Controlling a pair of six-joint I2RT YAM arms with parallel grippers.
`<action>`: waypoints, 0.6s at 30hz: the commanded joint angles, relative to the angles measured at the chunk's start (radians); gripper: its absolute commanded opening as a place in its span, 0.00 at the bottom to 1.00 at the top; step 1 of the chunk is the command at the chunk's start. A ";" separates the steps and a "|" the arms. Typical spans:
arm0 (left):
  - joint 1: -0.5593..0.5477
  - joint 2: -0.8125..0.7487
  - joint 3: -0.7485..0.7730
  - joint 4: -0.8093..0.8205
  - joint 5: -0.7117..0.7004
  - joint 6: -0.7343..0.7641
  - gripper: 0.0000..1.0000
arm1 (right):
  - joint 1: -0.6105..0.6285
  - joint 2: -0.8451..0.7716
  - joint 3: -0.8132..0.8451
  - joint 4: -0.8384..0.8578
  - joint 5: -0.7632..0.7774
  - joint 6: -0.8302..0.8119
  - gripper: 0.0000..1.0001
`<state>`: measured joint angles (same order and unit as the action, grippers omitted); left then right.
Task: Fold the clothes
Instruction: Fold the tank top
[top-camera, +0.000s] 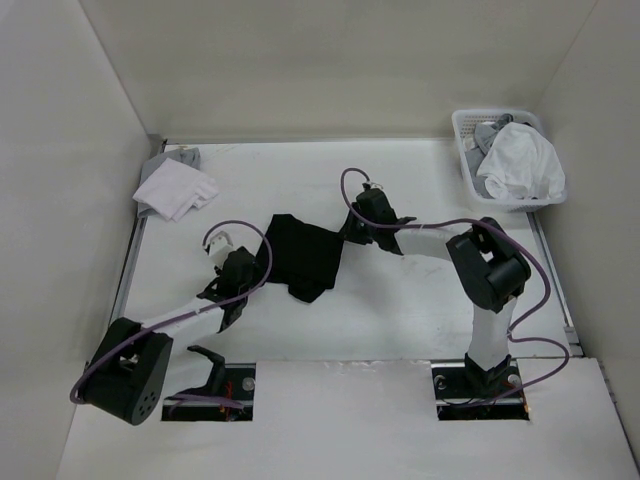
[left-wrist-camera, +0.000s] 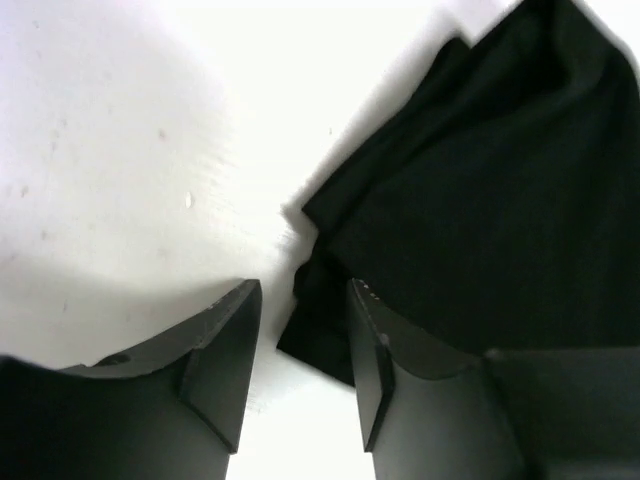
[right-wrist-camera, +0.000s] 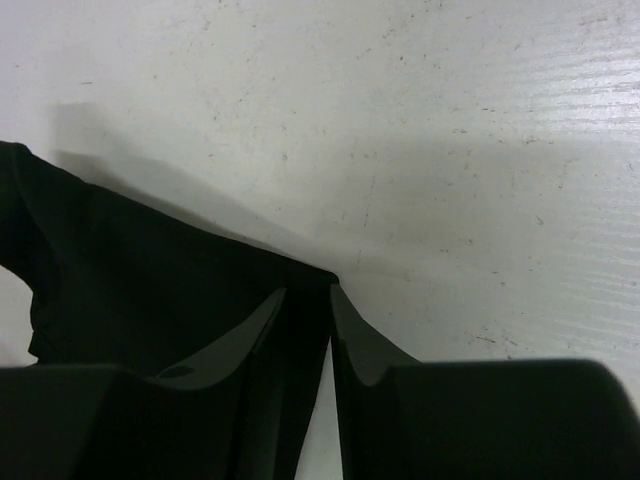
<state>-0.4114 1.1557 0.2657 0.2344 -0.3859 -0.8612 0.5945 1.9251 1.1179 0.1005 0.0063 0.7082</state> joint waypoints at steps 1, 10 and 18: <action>0.035 0.044 0.021 0.046 0.030 -0.027 0.38 | -0.008 0.000 -0.001 0.076 -0.022 0.014 0.25; 0.047 0.099 0.001 0.201 0.062 -0.078 0.38 | -0.012 -0.008 -0.035 0.114 -0.025 0.030 0.24; 0.098 0.158 -0.011 0.257 0.151 -0.084 0.04 | -0.029 -0.018 -0.056 0.126 0.000 0.040 0.09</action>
<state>-0.3275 1.3270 0.2691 0.4591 -0.2745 -0.9356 0.5789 1.9251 1.0779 0.1669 -0.0116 0.7383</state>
